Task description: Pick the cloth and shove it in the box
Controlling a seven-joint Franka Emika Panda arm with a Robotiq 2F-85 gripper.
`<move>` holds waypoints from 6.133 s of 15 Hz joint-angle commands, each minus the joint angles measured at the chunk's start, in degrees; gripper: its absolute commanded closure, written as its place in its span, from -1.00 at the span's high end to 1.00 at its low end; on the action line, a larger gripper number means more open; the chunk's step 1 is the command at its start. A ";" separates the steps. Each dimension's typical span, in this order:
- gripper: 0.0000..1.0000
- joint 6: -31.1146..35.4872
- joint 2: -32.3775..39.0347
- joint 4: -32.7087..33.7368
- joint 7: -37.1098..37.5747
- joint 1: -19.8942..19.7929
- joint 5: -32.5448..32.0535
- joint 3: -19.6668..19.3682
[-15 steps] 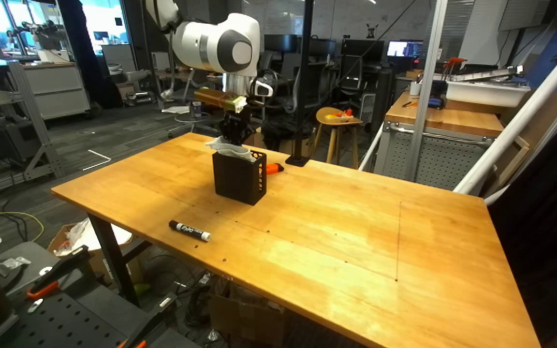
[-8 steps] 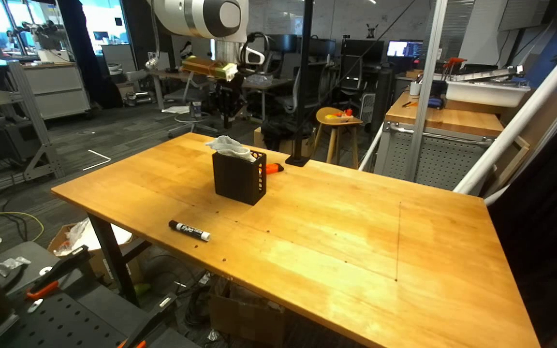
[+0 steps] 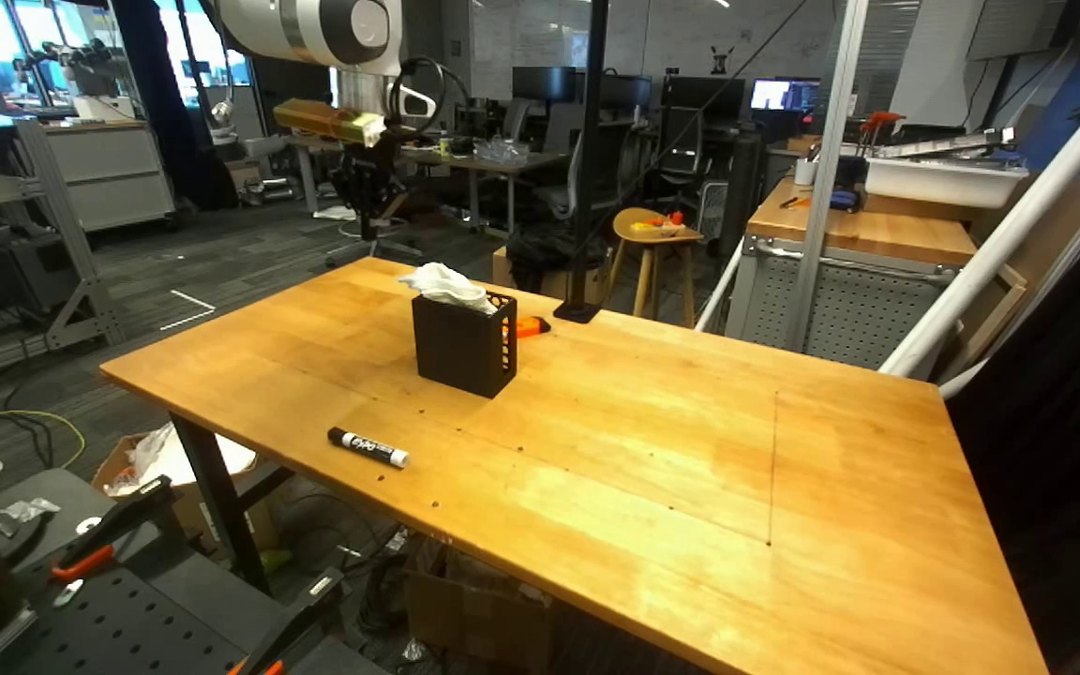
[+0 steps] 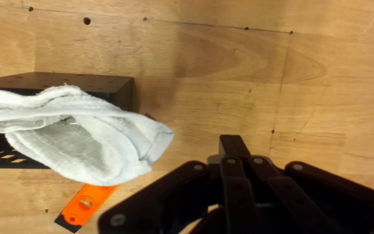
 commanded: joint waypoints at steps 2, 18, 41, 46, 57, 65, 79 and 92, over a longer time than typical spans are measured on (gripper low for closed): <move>-1.00 -0.06 0.99 -0.20 -0.78 1.49 -1.04 0.47; -1.00 0.00 11.33 5.75 -5.47 1.54 -7.61 -1.22; -1.00 6.49 5.25 1.16 -9.49 0.66 -18.04 -3.22; -1.00 6.57 5.22 0.47 -9.37 0.56 -18.23 -3.65; -1.00 7.10 4.78 -2.15 -7.41 0.33 -20.74 -6.17; -1.00 6.74 3.72 -2.39 -6.36 0.21 -21.19 -6.83; -1.00 6.59 3.34 -4.49 -2.84 -1.62 -20.60 -8.59; -1.00 8.84 7.96 -6.18 -3.72 -4.30 -13.91 -7.01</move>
